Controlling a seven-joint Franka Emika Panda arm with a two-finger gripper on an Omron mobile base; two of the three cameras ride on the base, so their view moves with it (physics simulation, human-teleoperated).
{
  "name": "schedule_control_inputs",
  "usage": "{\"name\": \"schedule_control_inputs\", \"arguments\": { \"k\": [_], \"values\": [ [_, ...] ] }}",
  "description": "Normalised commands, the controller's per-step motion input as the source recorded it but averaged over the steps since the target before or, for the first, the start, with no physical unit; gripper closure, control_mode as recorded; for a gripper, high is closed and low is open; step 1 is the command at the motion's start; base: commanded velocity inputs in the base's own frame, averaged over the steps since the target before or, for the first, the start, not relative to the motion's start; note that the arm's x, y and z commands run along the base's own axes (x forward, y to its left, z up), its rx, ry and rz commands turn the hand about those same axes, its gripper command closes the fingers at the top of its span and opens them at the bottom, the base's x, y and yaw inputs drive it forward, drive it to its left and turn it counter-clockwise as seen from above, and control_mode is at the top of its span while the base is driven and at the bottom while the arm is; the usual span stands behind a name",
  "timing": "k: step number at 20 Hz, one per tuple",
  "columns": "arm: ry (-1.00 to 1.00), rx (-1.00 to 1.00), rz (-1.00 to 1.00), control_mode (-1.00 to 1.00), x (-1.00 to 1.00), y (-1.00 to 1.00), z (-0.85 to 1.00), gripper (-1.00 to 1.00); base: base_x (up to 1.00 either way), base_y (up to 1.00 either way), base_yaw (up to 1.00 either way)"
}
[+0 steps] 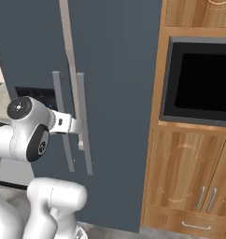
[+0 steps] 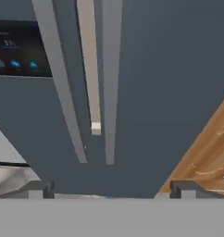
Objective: Take the cakes from the fridge and place them on the empty tray on the dining counter.
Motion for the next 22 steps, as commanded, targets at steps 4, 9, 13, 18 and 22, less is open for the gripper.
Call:
{"name": "schedule_control_inputs", "arguments": {
  "k": [4, 9, 13, 18, 22],
  "values": [
    [0.0, 0.0, 0.0, 1.0, 0.0, 0.0, 0.0, -1.0, -0.07, 0.6, 0.0],
    [0.0, 0.0, 0.0, 1.0, 0.0, 0.0, 0.0, -1.0, -0.26, 0.22, 0.0],
    [0.0, 0.0, 0.0, 1.0, 0.0, 0.0, 0.0, -1.0, -0.38, 0.0, 0.0],
    [0.0, 0.0, 0.0, 1.0, 0.0, 0.0, 0.0, -1.0, -0.45, 0.0, 0.0],
    [0.0, 0.0, 0.0, 1.0, 0.0, 0.0, 0.0, -1.0, -0.16, 0.0, 0.0]
  ]
}}
